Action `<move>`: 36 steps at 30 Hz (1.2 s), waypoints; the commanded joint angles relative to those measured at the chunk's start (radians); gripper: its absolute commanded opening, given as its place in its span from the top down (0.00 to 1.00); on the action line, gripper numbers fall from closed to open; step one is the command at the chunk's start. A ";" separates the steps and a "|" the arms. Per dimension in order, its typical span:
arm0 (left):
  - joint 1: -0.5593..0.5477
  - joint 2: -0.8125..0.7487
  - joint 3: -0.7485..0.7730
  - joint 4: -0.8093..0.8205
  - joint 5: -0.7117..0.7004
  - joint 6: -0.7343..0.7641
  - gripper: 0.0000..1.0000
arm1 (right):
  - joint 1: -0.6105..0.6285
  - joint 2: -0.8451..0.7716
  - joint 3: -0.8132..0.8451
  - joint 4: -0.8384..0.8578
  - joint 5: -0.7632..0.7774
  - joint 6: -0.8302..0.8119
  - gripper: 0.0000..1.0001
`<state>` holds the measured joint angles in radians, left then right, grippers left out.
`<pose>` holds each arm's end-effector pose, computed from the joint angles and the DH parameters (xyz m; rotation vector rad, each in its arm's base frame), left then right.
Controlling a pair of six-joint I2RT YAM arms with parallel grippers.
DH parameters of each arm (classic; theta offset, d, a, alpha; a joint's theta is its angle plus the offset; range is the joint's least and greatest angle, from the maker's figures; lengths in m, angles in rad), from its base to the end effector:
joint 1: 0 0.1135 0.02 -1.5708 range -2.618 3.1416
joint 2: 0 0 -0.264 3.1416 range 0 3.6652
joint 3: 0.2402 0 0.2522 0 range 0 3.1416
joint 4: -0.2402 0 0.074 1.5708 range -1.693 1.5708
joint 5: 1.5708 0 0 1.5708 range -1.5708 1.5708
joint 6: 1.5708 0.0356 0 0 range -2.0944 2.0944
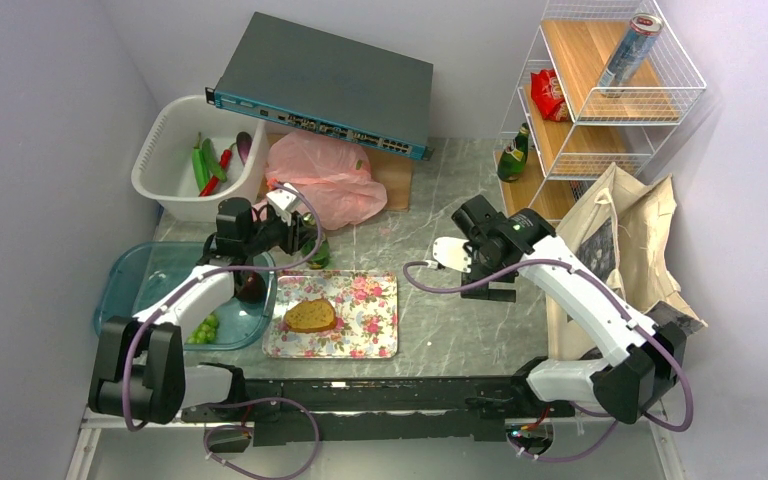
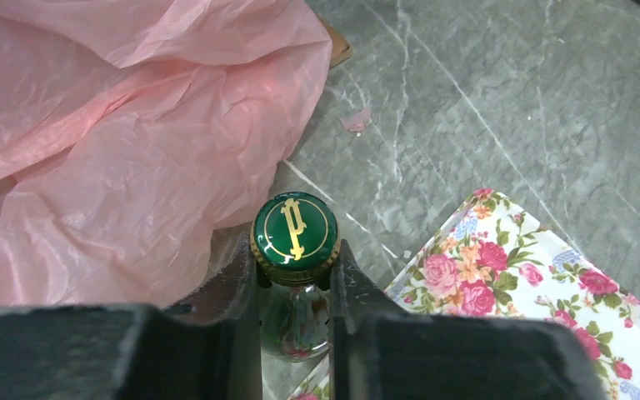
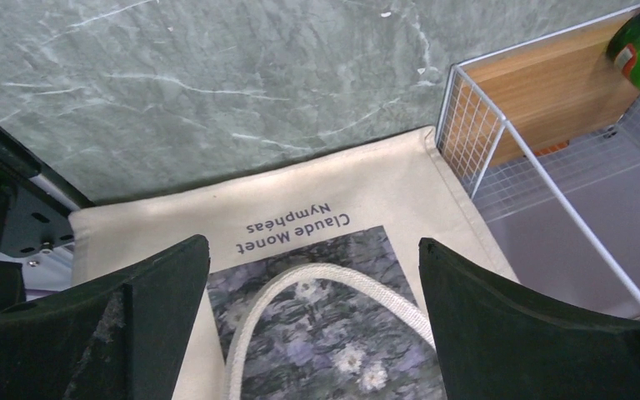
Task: Untie the knot of the grocery bags and take out the mixed food
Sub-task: Move the bottle to the center of the board.
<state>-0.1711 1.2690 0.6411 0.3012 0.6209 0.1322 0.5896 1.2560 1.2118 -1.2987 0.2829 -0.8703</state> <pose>0.2650 -0.0668 0.2372 0.6933 1.7471 -0.6131 0.1801 0.1085 0.3083 -1.9126 2.2088 -0.4587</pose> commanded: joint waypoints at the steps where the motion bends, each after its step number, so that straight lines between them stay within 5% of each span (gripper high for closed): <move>1: -0.019 0.015 0.046 0.120 0.091 -0.031 0.95 | -0.004 -0.048 0.043 -0.030 -0.014 0.056 0.03; 14: -0.188 0.200 0.230 0.273 0.077 -0.157 1.00 | -0.004 -0.082 0.098 -0.023 -0.052 0.095 0.03; 21: -0.369 0.359 0.366 0.349 0.057 -0.181 1.00 | -0.004 -0.101 0.120 -0.007 -0.068 0.102 0.03; 36: -0.629 0.561 0.538 0.418 0.036 -0.237 1.00 | -0.003 -0.175 0.297 -0.167 -0.157 0.157 0.02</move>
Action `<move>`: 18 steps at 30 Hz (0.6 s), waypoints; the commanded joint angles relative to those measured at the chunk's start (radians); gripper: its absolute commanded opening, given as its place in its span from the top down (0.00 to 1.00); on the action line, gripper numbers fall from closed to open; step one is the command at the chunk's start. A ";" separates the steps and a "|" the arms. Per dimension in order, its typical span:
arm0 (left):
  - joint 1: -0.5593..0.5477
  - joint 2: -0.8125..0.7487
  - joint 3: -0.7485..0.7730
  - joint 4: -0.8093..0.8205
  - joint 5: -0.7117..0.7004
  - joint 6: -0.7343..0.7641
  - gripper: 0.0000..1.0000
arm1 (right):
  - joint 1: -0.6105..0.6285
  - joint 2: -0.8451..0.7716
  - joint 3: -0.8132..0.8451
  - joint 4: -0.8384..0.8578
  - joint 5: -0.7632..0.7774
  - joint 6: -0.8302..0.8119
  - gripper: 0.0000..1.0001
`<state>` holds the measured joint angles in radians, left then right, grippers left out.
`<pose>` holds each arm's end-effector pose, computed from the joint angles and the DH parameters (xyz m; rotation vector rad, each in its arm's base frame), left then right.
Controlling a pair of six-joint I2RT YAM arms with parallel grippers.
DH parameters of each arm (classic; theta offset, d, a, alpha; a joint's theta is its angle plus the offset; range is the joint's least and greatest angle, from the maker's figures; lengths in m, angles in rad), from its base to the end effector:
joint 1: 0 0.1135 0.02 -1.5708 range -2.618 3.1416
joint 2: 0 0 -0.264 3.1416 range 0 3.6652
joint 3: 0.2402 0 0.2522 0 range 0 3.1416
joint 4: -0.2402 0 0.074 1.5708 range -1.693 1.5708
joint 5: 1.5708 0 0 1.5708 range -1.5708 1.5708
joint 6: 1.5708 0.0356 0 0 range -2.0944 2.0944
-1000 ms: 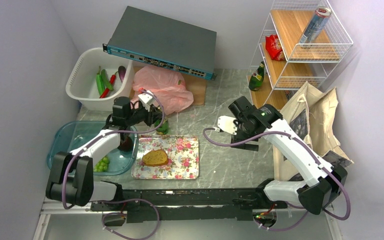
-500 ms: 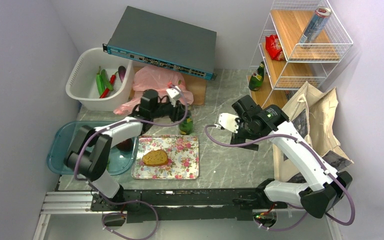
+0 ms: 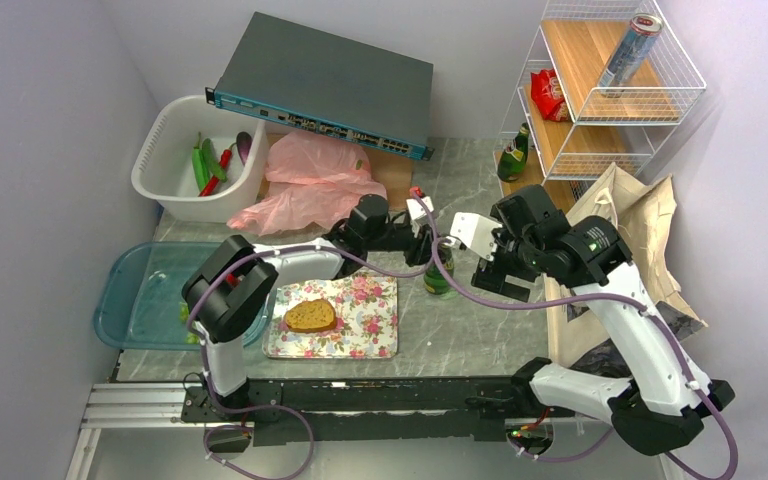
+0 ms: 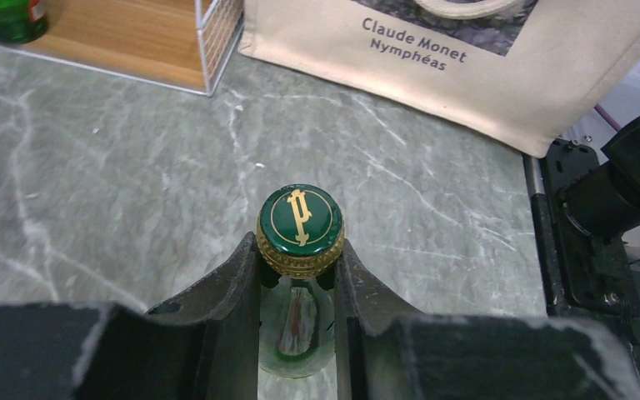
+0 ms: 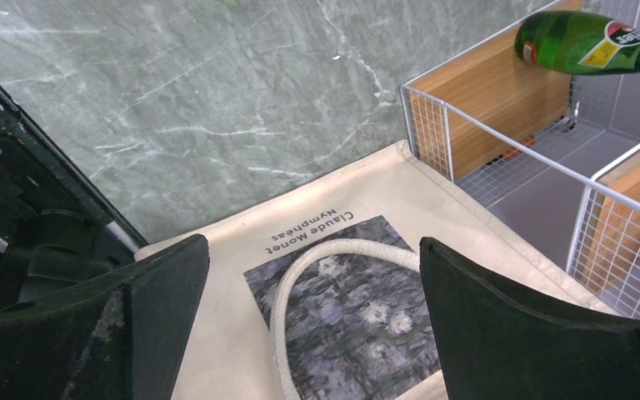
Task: Untie the knot of the grocery bags and take out the mixed food
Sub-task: Move the bottle to the center of the board.
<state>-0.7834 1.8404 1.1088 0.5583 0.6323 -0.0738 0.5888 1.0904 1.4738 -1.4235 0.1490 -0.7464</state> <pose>0.2784 -0.3070 0.2312 1.0853 1.5106 -1.1599 0.1343 0.0834 0.4007 -1.5763 2.0851 -0.2504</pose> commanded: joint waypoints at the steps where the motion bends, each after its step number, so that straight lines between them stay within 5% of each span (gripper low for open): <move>1: -0.017 -0.010 0.071 0.158 0.025 -0.030 0.99 | -0.001 -0.013 0.041 -0.044 -0.026 0.032 0.02; 2: -0.017 -0.014 0.072 0.154 0.026 -0.029 0.91 | -0.002 -0.013 0.045 -0.046 -0.030 0.030 0.02; 5: -0.015 -0.048 0.071 0.114 0.029 -0.014 0.38 | -0.002 -0.008 0.064 -0.045 -0.041 0.021 0.02; 8: -0.015 -0.124 0.066 0.056 0.028 0.019 0.03 | -0.001 0.007 0.090 -0.040 -0.067 0.005 0.02; 12: 0.045 -0.263 0.056 -0.073 0.049 0.012 0.01 | 0.006 0.050 0.166 -0.038 -0.139 -0.040 0.02; 18: 0.346 -0.547 -0.033 -0.344 0.199 -0.037 0.01 | 0.104 0.165 0.251 -0.006 -0.168 -0.110 0.02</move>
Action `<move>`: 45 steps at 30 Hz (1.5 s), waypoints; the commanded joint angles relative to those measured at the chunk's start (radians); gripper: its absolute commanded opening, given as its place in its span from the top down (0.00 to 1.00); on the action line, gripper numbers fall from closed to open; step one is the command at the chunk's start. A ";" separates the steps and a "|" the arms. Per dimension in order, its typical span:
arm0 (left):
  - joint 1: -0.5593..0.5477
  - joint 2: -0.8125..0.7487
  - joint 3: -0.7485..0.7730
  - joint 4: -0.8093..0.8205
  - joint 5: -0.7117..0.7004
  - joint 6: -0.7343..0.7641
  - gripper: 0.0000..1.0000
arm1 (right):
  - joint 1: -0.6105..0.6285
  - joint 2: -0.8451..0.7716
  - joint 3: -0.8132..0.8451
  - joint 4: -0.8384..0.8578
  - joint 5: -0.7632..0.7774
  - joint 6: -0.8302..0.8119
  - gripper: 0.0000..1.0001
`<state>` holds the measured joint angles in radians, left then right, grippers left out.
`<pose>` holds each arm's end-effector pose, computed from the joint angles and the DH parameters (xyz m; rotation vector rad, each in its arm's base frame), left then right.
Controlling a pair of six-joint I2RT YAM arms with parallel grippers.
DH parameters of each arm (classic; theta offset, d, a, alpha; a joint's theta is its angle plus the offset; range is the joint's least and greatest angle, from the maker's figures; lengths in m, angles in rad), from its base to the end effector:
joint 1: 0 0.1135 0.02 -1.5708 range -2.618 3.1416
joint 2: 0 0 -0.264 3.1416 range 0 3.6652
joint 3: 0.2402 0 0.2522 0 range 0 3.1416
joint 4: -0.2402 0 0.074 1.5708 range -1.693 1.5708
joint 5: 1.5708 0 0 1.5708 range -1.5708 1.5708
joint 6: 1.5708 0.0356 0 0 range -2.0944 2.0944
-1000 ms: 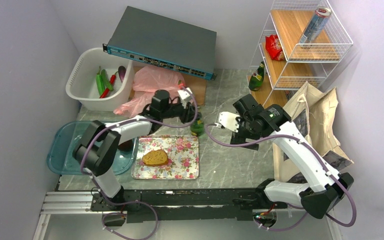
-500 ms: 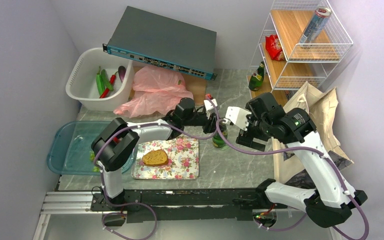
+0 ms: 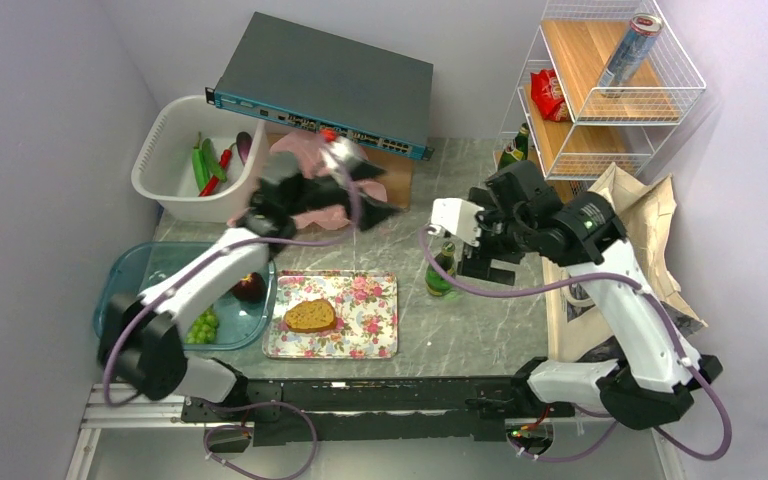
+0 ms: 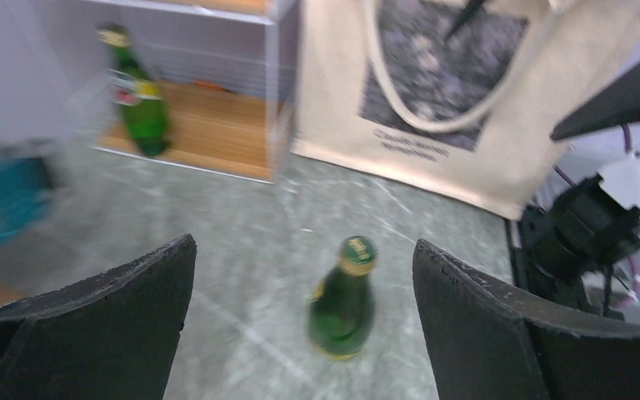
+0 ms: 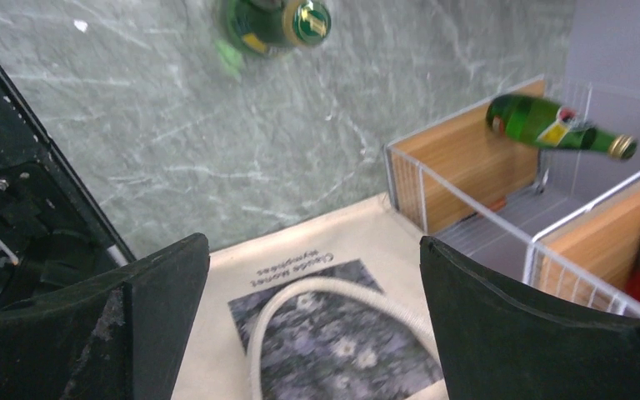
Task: Untie the knot of the grocery bags and take out the mixed food
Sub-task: Move the bottle to the center of the board, then pick up the bottle from the center of the board.
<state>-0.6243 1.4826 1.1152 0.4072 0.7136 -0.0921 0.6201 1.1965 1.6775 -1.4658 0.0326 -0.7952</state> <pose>0.2685 -0.2222 0.3485 0.9802 1.3271 -1.0982 0.1419 0.0999 0.4344 -1.6536 1.9524 -0.1090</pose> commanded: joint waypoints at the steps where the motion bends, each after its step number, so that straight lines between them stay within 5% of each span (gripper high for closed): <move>1: 0.234 -0.245 -0.054 -0.279 0.125 0.020 0.01 | 0.117 0.079 0.043 0.050 -0.040 -0.073 0.02; 7: 0.510 -0.472 -0.111 -0.540 0.137 0.113 0.00 | 0.378 0.251 -0.031 0.112 0.136 -0.166 0.03; 16: 0.854 -0.638 -0.175 -0.599 0.256 -0.027 0.01 | 0.419 0.587 -0.117 0.167 0.340 -0.227 0.04; 24: 0.890 -0.742 -0.210 -0.646 0.281 -0.013 0.00 | 0.372 0.778 -0.082 0.176 0.350 -0.212 0.04; 40: 0.894 -0.698 -0.205 -0.602 0.294 -0.050 0.01 | 0.270 0.788 -0.217 0.106 0.386 -0.238 0.05; 45: 0.894 -0.691 -0.199 -0.608 0.291 -0.045 0.00 | 0.246 0.787 -0.237 0.121 0.409 -0.256 0.13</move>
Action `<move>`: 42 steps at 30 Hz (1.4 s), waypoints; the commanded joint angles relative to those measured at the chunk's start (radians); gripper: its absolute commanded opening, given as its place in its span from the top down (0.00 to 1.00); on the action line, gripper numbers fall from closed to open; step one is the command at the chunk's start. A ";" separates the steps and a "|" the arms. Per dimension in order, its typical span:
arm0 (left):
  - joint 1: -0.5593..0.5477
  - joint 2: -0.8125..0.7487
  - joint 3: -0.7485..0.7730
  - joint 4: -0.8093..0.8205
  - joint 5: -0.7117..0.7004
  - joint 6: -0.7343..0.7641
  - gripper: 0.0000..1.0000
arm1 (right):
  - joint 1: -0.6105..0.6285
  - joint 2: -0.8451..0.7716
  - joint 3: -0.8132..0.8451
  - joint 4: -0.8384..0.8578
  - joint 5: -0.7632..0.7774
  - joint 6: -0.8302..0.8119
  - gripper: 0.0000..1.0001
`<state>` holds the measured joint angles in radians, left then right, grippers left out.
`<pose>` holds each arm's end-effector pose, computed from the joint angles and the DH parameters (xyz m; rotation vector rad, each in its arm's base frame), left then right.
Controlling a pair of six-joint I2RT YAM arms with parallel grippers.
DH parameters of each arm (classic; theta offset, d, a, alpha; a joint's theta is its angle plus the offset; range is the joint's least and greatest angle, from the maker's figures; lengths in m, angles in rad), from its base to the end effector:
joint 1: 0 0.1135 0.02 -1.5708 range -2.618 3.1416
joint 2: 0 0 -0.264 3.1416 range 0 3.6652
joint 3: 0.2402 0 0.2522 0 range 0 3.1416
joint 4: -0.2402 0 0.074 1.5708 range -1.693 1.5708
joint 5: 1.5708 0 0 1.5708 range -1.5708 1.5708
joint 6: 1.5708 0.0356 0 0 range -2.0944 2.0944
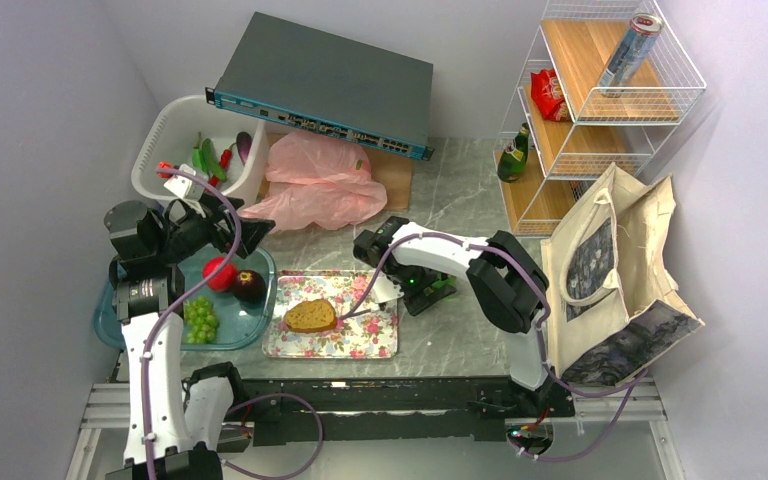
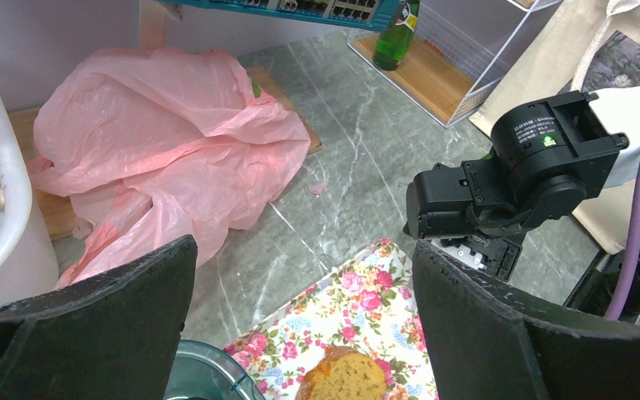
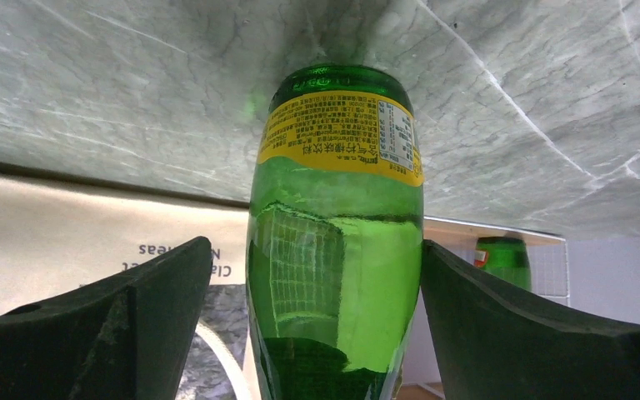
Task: Untie the knot of the grocery bags and take out the mixed food
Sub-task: Pick up the bottle from the center of the board.
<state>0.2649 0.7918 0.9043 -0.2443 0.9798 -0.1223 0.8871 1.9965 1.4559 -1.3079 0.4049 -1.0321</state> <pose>0.1662 0.0145 0.3762 0.4086 1.6446 -0.7208 0.2261 0.2552 0.1767 2.3289 -1.5343 0.5425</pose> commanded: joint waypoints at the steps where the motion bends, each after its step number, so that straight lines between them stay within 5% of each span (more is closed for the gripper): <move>1: 0.004 0.000 0.011 0.040 0.025 -0.011 0.01 | -0.029 -0.013 -0.015 -0.036 0.041 -0.021 0.17; 5: 0.005 -0.005 0.008 0.037 0.023 -0.002 0.01 | -0.065 -0.020 -0.011 -0.022 0.062 -0.047 0.37; 10: 0.006 0.000 0.003 0.051 0.022 -0.011 0.01 | -0.119 -0.037 -0.003 0.016 0.099 -0.114 0.49; 30: 0.008 -0.016 -0.032 0.086 -0.007 -0.020 0.01 | -0.413 0.168 0.309 0.083 0.207 -0.399 0.60; 42: 0.013 -0.008 -0.048 0.130 -0.009 -0.052 0.01 | -0.491 0.137 0.248 0.062 0.203 -0.477 0.62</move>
<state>0.2718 0.7868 0.8566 -0.1761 0.9691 -0.1482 0.4313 2.1746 1.7027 -1.2022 0.5678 -1.4605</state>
